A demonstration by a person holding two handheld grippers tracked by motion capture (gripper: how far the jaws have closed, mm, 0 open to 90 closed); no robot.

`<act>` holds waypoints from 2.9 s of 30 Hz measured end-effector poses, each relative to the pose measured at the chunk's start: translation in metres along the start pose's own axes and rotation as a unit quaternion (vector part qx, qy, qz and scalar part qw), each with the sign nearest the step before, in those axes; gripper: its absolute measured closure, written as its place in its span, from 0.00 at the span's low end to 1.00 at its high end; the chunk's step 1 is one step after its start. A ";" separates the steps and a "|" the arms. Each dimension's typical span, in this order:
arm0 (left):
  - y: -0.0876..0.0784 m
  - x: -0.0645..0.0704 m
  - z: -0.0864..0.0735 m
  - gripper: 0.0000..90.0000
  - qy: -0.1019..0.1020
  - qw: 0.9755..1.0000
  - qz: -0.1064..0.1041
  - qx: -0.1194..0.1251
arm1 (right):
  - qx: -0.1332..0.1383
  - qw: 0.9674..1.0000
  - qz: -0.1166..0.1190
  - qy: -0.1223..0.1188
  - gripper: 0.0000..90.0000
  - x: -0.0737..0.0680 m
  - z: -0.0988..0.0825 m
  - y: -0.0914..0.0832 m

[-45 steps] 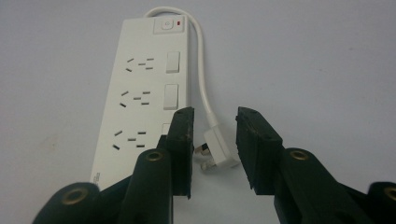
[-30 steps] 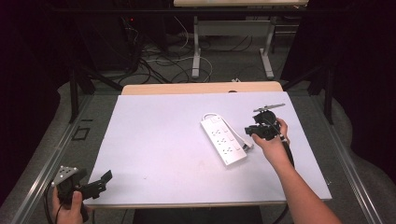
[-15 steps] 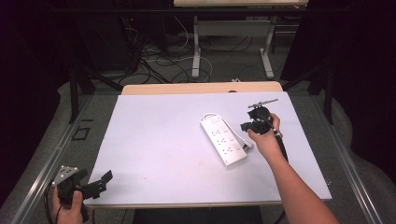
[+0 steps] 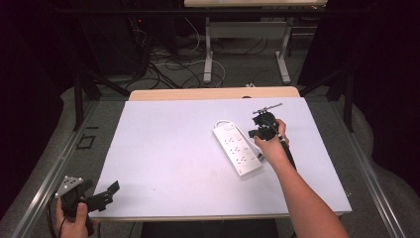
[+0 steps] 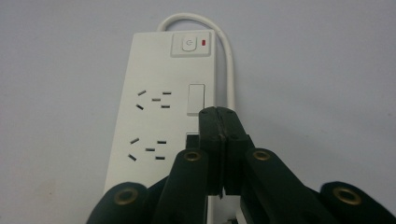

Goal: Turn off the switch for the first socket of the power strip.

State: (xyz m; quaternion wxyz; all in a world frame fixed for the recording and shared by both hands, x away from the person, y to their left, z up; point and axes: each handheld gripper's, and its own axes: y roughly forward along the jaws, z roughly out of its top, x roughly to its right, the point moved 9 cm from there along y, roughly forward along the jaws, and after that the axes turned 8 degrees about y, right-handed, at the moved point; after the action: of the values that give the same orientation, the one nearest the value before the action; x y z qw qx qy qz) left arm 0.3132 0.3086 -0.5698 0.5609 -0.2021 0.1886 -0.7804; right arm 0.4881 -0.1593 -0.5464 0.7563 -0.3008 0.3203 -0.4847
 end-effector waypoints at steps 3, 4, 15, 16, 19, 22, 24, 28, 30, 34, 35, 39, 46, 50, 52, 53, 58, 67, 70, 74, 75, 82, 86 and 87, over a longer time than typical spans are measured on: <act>0.000 0.000 0.000 0.00 -0.001 1.000 -0.001 -0.001 | -0.003 1.000 -0.004 -0.004 1.00 -0.001 0.001 0.002; 0.000 0.000 0.000 0.00 -0.001 1.000 -0.001 -0.001 | -0.001 1.000 -0.002 -0.003 1.00 -0.001 0.002 0.003; 0.000 0.000 0.000 0.00 -0.001 1.000 -0.002 0.000 | -0.011 1.000 -0.004 0.005 1.00 -0.007 0.006 0.018; 0.000 0.000 0.000 0.00 -0.001 1.000 -0.002 0.000 | -0.010 1.000 0.000 0.007 1.00 -0.009 0.007 0.019; -0.001 0.000 -0.001 0.00 -0.002 1.000 -0.003 -0.002 | -0.015 1.000 -0.004 0.000 1.00 -0.010 0.007 0.023; -0.001 0.001 -0.001 0.00 -0.001 1.000 -0.003 -0.001 | -0.018 1.000 -0.009 0.000 1.00 -0.010 0.008 0.026; -0.002 0.001 -0.001 0.00 0.000 1.000 -0.003 -0.001 | -0.017 1.000 -0.010 0.001 1.00 -0.010 0.008 0.027; -0.002 0.001 -0.001 0.00 -0.001 1.000 -0.002 -0.001 | -0.018 1.000 -0.001 0.004 1.00 -0.014 0.009 0.032; -0.002 0.001 -0.001 0.00 -0.002 1.000 -0.002 -0.002 | -0.018 1.000 -0.003 0.003 1.00 -0.015 0.009 0.034; -0.002 0.001 -0.001 0.00 -0.003 1.000 -0.002 -0.001 | -0.021 1.000 -0.004 0.009 1.00 -0.014 0.010 0.038; -0.002 0.001 -0.001 0.00 -0.002 1.000 -0.003 -0.002 | -0.022 1.000 -0.005 0.009 1.00 -0.014 0.010 0.039; -0.002 0.001 -0.001 0.00 -0.003 1.000 -0.003 -0.002 | -0.026 1.000 -0.006 0.011 1.00 -0.013 0.009 0.041; -0.003 0.000 -0.001 0.00 -0.007 1.000 -0.002 0.001 | -0.026 1.000 -0.009 0.015 1.00 -0.011 0.010 0.047; -0.003 -0.001 -0.001 0.00 -0.007 1.000 -0.002 0.000 | -0.028 0.999 -0.009 0.018 1.00 -0.009 0.010 0.050; -0.003 -0.002 -0.001 0.00 -0.008 1.000 -0.001 0.001 | -0.031 0.999 -0.011 0.017 1.00 -0.007 0.009 0.052; -0.003 -0.002 -0.001 0.00 -0.009 1.000 -0.001 0.001 | -0.029 0.999 -0.009 0.022 1.00 -0.008 0.009 0.053; -0.003 -0.003 -0.001 0.00 -0.009 1.000 0.000 0.001 | -0.037 0.999 -0.015 0.028 1.00 -0.009 0.008 0.056; -0.003 -0.004 -0.001 0.00 -0.009 1.000 0.000 0.002 | -0.046 0.999 -0.017 0.015 1.00 -0.008 0.005 0.060; -0.003 -0.005 -0.001 0.00 -0.009 1.000 0.000 0.001 | -0.049 0.998 -0.024 0.022 1.00 -0.008 0.004 0.061; -0.004 -0.006 -0.001 0.00 -0.013 1.000 0.002 0.003 | -0.051 0.998 -0.028 0.023 1.00 -0.007 0.003 0.062; -0.004 -0.006 -0.001 0.00 -0.013 1.000 0.002 0.004 | -0.051 0.998 -0.024 0.019 1.00 -0.007 0.003 0.062; -0.004 -0.006 0.000 0.00 -0.009 1.000 0.004 0.005 | -0.052 0.998 -0.027 0.025 1.00 -0.008 0.003 0.062; -0.004 -0.006 -0.001 0.00 -0.011 1.000 0.002 0.003 | -0.053 0.998 -0.025 0.022 1.00 -0.006 0.002 0.062; -0.004 -0.006 -0.001 0.00 -0.011 1.000 0.002 0.004 | -0.054 0.998 -0.025 0.027 1.00 -0.006 0.002 0.061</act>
State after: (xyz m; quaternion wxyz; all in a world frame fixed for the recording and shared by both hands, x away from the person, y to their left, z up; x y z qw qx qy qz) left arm 0.3112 0.3152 -0.5690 0.5652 -0.2084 0.1800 -0.7777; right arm 0.5210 -0.1316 -0.5906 0.7176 -0.3361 0.3588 -0.4933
